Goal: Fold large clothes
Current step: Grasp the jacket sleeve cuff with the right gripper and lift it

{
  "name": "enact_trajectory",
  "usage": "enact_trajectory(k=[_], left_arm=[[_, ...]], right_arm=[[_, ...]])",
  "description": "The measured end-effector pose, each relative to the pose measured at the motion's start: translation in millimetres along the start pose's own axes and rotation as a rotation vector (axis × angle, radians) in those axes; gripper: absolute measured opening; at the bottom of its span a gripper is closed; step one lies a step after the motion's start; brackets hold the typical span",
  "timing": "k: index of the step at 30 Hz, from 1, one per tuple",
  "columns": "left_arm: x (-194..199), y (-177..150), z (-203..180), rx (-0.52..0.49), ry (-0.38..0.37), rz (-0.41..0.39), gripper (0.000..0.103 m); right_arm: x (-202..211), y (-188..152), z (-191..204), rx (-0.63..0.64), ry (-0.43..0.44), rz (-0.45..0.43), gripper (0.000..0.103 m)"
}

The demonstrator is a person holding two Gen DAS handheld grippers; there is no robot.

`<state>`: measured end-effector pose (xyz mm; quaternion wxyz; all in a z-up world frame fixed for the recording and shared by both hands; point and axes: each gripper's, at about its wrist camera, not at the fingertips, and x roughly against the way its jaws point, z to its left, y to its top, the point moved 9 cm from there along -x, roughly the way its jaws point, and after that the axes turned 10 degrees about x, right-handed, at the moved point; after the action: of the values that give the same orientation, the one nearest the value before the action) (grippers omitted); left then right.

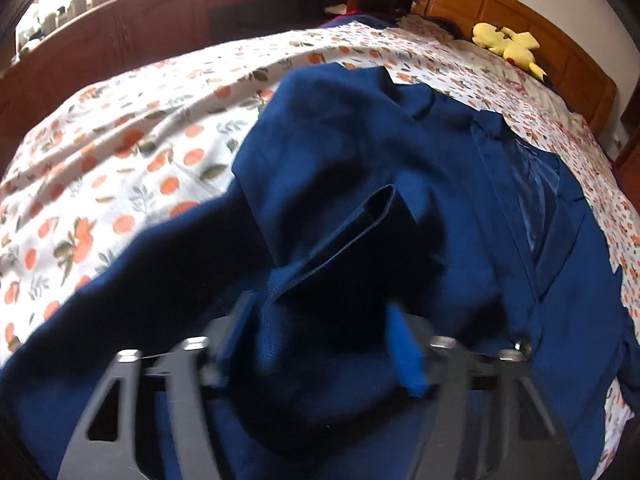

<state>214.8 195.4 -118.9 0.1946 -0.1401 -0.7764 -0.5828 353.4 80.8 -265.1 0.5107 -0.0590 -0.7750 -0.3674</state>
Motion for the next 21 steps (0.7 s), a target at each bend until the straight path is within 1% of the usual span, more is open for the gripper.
enact_trajectory(k=[2, 4, 6, 9, 14, 18, 21], left_arm=[[-0.8, -1.5, -3.0, -0.008, -0.004, 0.004, 0.101], [-1.6, -2.5, -6.6, -0.016, -0.007, 0.006, 0.101], [-2.7, -3.1, -11.7, -0.018, -0.018, 0.007, 0.101], [-5.5, -4.5, -19.3, -0.025, -0.029, 0.012, 0.101], [-11.2, -6.3, -29.6, -0.036, -0.036, 0.021, 0.101], [-16.0, -6.4, -38.7, -0.039, -0.047, 0.025, 0.101], [-21.0, -6.9, -45.1, -0.042, -0.052, 0.03, 0.101]], right_arm=[[8.5, -3.8, -1.9, -0.014, 0.02, -0.013, 0.018], [18.6, -5.3, -5.4, -0.024, 0.023, -0.03, 0.01], [32.2, -5.0, -13.5, -0.04, 0.011, -0.058, 0.008], [63.2, -4.5, -27.2, -0.08, 0.015, -0.138, 0.007], [123.4, -4.5, -46.5, -0.096, -0.019, -0.264, 0.007], [151.3, -8.3, -57.6, -0.095, -0.036, -0.299, 0.007], [163.9, -12.6, -63.4, -0.082, -0.083, -0.313, 0.007]])
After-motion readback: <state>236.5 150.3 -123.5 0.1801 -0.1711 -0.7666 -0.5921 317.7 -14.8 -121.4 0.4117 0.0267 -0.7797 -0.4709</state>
